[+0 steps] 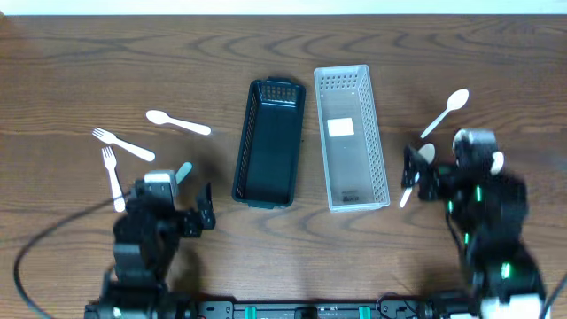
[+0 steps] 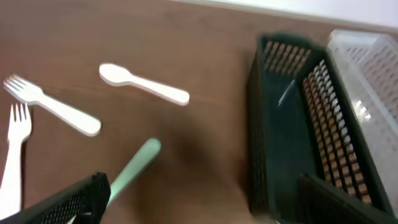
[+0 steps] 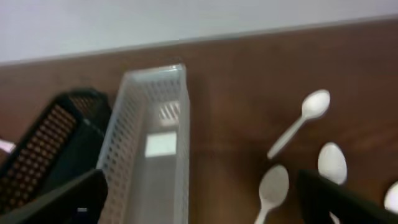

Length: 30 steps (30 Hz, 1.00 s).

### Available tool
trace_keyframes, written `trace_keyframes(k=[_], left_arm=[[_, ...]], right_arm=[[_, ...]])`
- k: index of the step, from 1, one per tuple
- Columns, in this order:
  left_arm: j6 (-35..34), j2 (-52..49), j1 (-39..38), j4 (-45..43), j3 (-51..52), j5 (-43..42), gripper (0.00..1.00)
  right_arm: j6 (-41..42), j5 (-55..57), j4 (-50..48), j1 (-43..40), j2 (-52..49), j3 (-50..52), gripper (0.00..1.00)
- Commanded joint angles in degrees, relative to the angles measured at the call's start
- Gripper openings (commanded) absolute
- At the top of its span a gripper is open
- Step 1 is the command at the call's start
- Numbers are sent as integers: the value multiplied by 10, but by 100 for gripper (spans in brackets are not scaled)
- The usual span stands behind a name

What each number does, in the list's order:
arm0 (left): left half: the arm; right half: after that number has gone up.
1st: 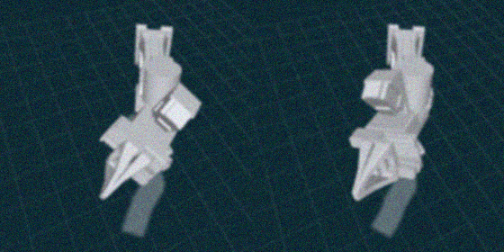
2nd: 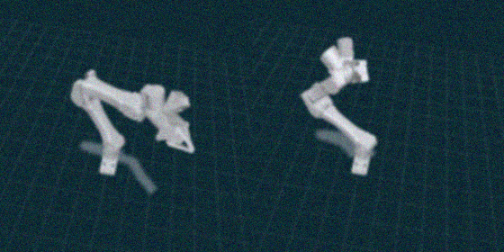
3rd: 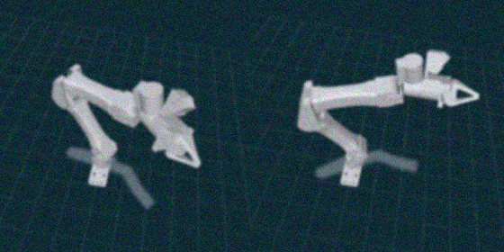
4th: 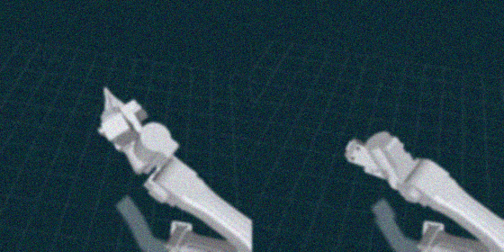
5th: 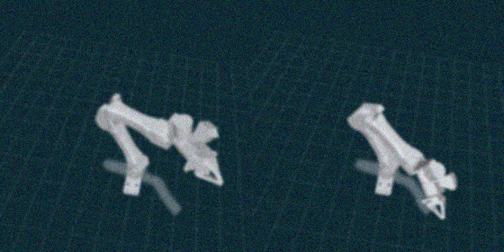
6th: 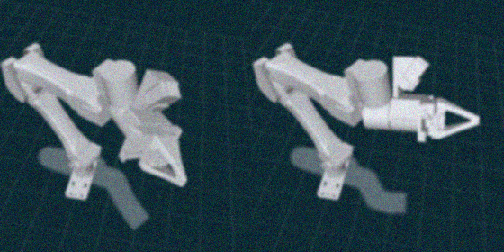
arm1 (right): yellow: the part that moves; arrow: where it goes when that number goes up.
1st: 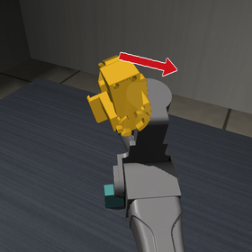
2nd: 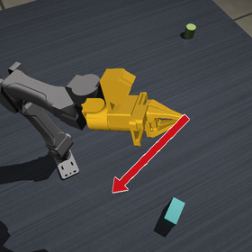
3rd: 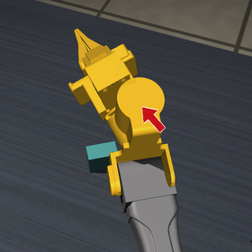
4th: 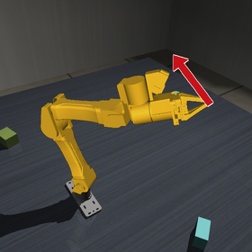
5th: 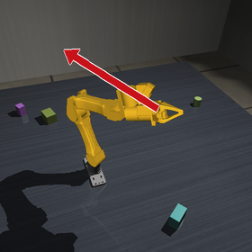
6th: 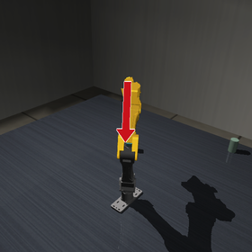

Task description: Pack container

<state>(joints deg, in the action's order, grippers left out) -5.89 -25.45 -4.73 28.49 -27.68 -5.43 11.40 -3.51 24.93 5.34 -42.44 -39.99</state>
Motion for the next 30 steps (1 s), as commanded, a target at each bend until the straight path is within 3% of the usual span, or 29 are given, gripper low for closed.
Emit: trace_keyframes(k=[1,6,11,12,13,15,16,18,22,25,30], left_arm=[[-11,-106,-1,56,-90,12,98],[-10,-276,-1,243,-254,12,98],[-8,-387,-1,365,-390,-2,98],[-8,-401,-1,365,-407,-5,98],[0,-410,-1,355,-416,-6,98],[27,-428,-1,324,-418,-7,98],[33,-440,-1,310,-418,-7,99],[33,-466,-1,296,-418,-16,86],[33,-535,-1,294,-418,-16,68],[33,-590,-1,294,-418,-16,42],[33,-658,-1,290,-418,-16,27]], right_arm=[[-14,3,100,-6,-130,-130,99],[-7,37,308,-7,-299,-307,99],[-26,3,326,-9,-372,-374,99],[-27,6,315,-9,-378,-374,93],[-24,12,303,-9,-386,-374,78],[5,37,294,-10,-404,-374,59],[18,52,294,-10,-413,-374,42],[30,66,297,-14,-436,-373,23],[29,63,299,-24,-487,-373,2],[27,53,311,-23,-529,-372,1],[19,19,321,-22,-584,-372,1]])
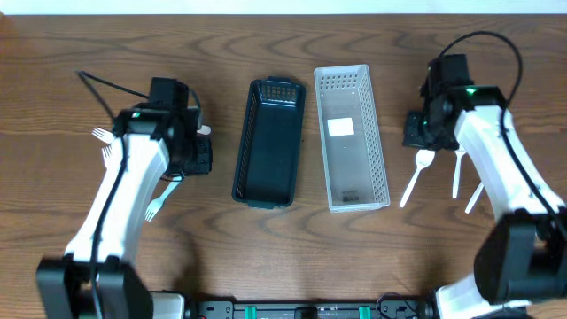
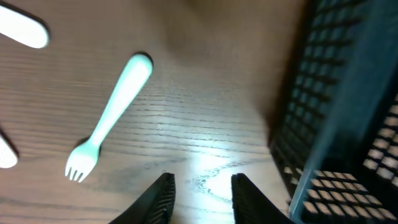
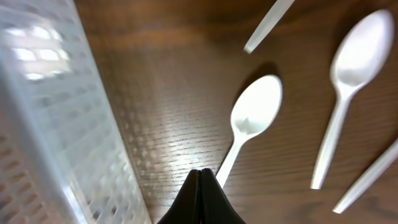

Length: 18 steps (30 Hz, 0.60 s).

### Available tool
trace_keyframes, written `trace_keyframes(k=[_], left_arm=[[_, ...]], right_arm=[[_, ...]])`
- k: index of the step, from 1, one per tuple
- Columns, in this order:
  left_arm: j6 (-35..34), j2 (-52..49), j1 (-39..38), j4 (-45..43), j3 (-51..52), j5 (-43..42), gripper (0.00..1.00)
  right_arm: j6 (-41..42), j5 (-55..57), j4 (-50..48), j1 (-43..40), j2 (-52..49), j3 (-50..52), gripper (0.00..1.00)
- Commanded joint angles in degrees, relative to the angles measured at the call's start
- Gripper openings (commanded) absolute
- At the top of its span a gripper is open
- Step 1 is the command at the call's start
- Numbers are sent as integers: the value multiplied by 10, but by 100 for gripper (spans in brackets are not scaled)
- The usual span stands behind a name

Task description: Pack container

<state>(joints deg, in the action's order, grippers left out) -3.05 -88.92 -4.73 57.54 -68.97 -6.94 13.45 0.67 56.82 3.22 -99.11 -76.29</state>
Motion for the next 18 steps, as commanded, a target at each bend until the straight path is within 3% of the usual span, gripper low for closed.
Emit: trace_keyframes(k=[1,8,12,14,18], left_arm=[[4,-33,-1,-2,-5,-1,26],[4,-71,-1,-11,-5,-2,25],[4,-77,-1,-9,-5,-21,19],[4,-78,-1,-9,-5,-43,8],[8,-78,-2,-9,-5,-63,6]], right_arm=[[-12,-37,2,-1,-23,-9,1],[-85,-143,4,15,-48,-9,5],[-126,-195,5,25,-49,-9,7],[-127,-198,7,30,-49,-9,8],[-127,-198,7,35,-49,-9,8]])
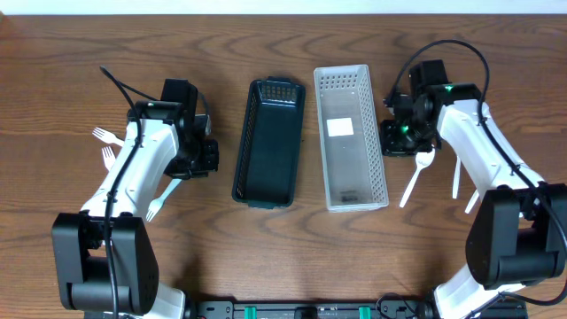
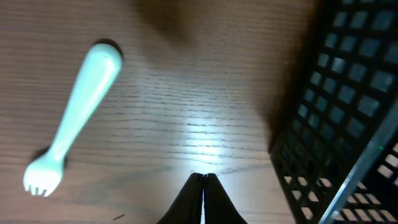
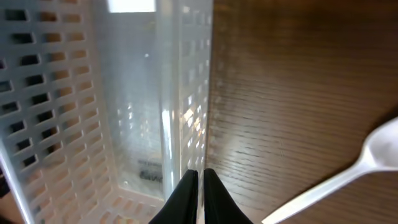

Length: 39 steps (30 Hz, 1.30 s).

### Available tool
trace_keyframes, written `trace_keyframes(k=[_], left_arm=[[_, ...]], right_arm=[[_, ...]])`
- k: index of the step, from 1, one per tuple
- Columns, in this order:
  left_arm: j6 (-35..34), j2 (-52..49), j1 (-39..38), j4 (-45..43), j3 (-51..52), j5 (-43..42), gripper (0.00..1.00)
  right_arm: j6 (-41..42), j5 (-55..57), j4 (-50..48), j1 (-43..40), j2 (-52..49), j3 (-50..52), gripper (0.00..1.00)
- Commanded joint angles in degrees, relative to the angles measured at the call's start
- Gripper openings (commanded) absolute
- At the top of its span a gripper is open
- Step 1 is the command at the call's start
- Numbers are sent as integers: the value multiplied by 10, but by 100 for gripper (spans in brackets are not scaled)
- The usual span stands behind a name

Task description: Pack container

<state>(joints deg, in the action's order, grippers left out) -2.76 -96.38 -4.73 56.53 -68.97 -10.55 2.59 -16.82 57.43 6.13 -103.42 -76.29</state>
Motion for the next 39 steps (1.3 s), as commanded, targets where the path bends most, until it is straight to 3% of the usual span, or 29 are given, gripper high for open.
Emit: trace_keyframes(k=[1,28,39], left_arm=[[9,-3,-3,1,-5,-37,6],[14,-5,-134,-3,3,-43,6],[14,-5,-145,-3,3,-42,6]], right_arm=[[-19,-23,0,5,-6,-9,8],[-25,-23,0,5,-6,-9,8],[-31,-23,0,5,-6,-9,8]])
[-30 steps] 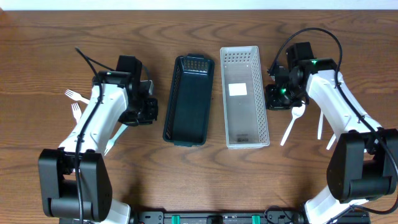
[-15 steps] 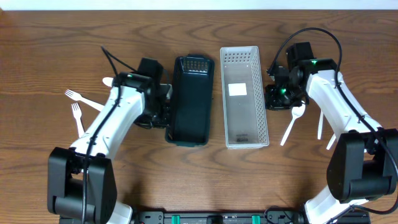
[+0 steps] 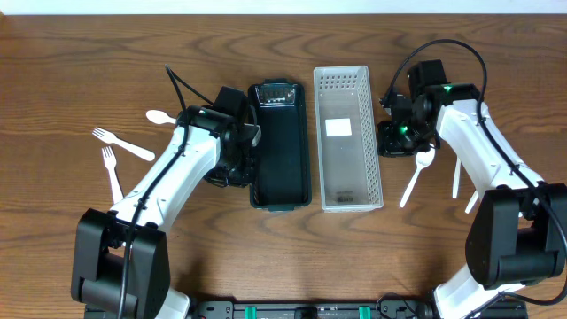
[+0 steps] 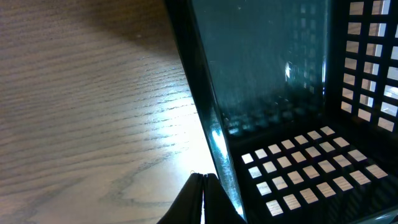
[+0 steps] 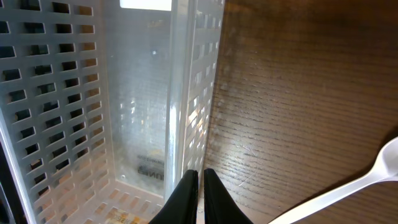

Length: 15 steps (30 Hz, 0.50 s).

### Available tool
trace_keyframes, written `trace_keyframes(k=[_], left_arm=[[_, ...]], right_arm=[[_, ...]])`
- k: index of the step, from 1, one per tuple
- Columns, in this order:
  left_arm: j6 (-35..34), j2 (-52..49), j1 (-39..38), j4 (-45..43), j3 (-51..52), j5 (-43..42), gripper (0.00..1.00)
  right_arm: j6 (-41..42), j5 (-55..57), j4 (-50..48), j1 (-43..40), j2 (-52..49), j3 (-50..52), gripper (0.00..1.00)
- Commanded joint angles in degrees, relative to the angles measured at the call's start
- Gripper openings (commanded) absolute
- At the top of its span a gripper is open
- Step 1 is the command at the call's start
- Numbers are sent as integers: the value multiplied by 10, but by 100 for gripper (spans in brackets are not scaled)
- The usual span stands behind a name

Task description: Pack container

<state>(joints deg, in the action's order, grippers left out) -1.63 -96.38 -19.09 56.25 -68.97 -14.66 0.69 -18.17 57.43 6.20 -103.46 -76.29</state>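
The dark basket [image 3: 282, 151] and the white lattice basket [image 3: 347, 142] lie side by side at mid table, long walls touching. Just outside the dark basket's left wall [image 4: 208, 124] is my left gripper [image 3: 236, 167], its tips [image 4: 203, 186] shut on nothing and low over the wood. My right gripper [image 3: 391, 142] stands at the outer side of the white basket's right wall [image 5: 199, 93]; its tips [image 5: 200, 186] are shut but for a hairline gap. Both baskets hold no cutlery.
White spoons lie right of the white basket: one [image 3: 418, 175] just below my right gripper, also in the right wrist view [image 5: 348, 190], and two more [image 3: 457, 175] further right. At far left lie a white spoon [image 3: 160, 116] and two white forks [image 3: 120, 143].
My left gripper went from left of the dark basket to right against its left wall, and that basket now sits further right, touching the white one. The white basket's near end shifted slightly left.
Both arms were folded low at the table's front with open grippers. Then each stood over the cutlery on its own side, the left half open, the right shut. Then both were shut beside the baskets' outer walls. Now the baskets stand together.
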Motion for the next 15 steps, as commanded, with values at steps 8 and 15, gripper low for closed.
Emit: trace_keyframes(k=[8,15], left_arm=[[3,-3,4,1,2,81,73],[3,23,71,25,-19,128,98]], right_arm=[[58,125,-20,-2,-3,-10,20],[106,266,25,-51,23,-113,63]])
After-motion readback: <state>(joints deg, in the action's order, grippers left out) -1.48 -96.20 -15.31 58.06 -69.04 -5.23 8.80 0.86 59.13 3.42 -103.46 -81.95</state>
